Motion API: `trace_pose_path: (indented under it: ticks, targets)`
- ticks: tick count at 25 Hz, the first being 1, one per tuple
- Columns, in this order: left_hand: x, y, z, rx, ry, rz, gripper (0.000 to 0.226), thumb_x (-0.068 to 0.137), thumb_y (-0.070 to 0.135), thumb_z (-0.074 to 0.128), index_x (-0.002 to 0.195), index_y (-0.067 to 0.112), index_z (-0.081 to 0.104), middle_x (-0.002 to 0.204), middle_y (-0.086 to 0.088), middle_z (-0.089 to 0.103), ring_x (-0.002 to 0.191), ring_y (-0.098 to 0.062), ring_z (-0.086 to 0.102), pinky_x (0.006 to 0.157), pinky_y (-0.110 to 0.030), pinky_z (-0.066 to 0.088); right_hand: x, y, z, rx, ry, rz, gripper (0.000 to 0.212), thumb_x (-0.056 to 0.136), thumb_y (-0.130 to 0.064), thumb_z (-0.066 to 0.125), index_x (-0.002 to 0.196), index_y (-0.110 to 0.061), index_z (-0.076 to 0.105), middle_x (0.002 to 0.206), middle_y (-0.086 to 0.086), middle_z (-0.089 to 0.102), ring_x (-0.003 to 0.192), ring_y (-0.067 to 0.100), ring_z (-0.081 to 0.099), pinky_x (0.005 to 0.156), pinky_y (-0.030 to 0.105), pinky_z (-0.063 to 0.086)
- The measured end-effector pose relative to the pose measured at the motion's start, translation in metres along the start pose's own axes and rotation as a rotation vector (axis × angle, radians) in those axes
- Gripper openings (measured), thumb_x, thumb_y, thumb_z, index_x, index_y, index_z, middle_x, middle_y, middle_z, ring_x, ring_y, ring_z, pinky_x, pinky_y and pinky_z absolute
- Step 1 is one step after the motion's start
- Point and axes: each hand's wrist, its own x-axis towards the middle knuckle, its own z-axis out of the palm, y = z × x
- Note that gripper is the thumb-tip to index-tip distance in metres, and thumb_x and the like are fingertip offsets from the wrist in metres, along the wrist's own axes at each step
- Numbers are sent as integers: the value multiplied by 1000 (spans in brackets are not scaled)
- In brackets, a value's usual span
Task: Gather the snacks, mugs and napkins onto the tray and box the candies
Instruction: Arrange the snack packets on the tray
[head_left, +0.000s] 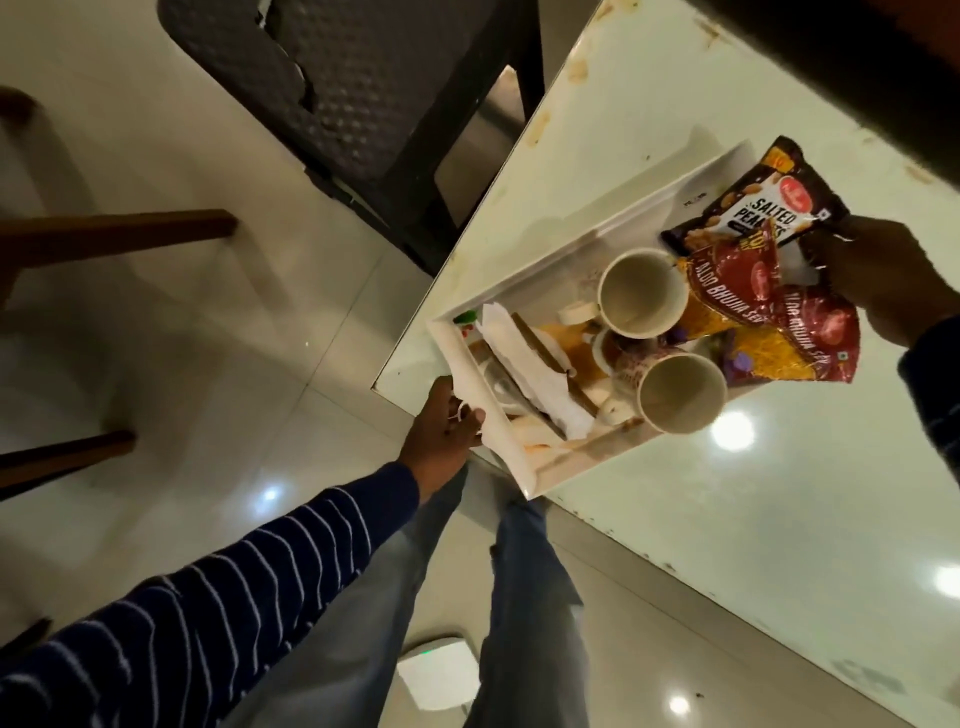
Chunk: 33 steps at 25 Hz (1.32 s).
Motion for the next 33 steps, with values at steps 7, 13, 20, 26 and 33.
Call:
trace_pose_path:
  ticks: [7,13,20,26,33]
  targets:
    - [-1,17,-2,-6,47,72,33,100,6,55,131,10,45,123,-19,62,113,-33,64,90,-51,58,3,11,-8,52,-4,-2,31,100,-16,55,127,-5,66,126,26,64,108,41,64,97,58,50]
    - [8,60,28,211,86,238,28,102,6,52,130,5,50,122,-23,63,112,-39,63,90,-58,55,-44,79,-60,283,30,38,29,100,-10,55,124,0,66,125,28,64,106,37,63,99,55,48]
    - [39,115,122,540,6,336,45,100,19,58,144,16,49,126,-12,62,112,-30,60,99,-48,51,-125,227,-119,572,193,227,29,102,-19,54,126,-9,66,100,8,68,76,19,63,61,29,46]
    - [56,149,196,710,-21,470,39,99,14,57,138,15,56,124,-7,64,112,-27,59,103,-41,48,-162,299,-118,794,297,347,32,102,-18,52,130,-7,62,107,12,67,84,23,62,70,34,48]
    - [66,142,229,720,41,475,38,97,15,57,135,16,58,117,1,63,111,-23,60,98,-33,49,-161,315,-124,867,325,325,26,101,-15,52,124,-11,66,97,6,68,82,21,62,70,32,49]
